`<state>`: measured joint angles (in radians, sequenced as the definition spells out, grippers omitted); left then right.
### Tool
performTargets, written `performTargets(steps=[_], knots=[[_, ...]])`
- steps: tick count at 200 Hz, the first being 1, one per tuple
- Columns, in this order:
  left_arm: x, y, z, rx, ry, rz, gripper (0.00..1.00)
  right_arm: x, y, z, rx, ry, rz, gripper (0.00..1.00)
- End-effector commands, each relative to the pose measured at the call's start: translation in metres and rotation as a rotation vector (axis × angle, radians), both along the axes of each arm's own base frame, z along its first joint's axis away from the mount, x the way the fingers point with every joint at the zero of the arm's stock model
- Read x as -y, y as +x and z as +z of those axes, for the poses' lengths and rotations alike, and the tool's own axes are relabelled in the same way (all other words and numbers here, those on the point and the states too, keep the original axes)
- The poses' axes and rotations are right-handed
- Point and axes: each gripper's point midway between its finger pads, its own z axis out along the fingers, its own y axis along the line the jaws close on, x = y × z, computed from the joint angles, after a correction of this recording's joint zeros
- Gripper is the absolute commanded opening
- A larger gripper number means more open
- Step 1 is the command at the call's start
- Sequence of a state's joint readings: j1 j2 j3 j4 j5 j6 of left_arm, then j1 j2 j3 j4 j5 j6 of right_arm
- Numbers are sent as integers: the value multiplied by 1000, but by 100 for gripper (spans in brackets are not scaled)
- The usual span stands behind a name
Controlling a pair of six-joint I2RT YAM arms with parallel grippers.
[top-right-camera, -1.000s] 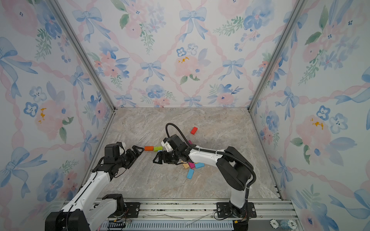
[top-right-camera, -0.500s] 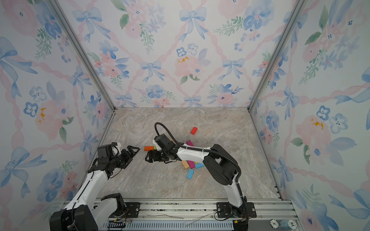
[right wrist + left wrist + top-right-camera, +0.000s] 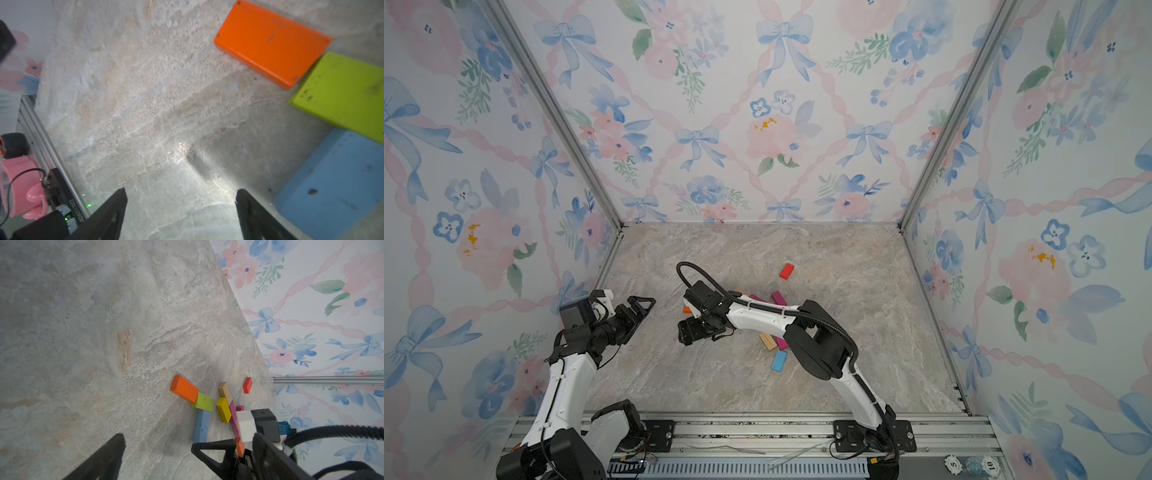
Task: Assemble the number 7 with building blocks
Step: Adjust the building block at the center of the board.
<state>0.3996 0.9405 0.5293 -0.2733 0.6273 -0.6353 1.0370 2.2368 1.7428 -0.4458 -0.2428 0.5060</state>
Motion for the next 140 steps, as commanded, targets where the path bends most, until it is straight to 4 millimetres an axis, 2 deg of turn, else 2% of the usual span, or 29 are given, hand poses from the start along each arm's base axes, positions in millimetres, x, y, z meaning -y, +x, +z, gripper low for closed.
performTargets(steps=[1, 29, 92, 140], knots=[[-7, -2, 2, 6, 38, 18, 98, 8, -2, -12, 25, -85, 42, 84], [-18, -4, 5, 20, 87, 74, 98, 10, 4, -23, 30, -119, 60, 84], [-16, -3, 3, 16, 76, 64, 98, 16, 29, -34, 26, -146, 41, 84], [-13, -2, 2, 18, 65, 49, 98, 16, 40, -43, 11, -143, 42, 84]])
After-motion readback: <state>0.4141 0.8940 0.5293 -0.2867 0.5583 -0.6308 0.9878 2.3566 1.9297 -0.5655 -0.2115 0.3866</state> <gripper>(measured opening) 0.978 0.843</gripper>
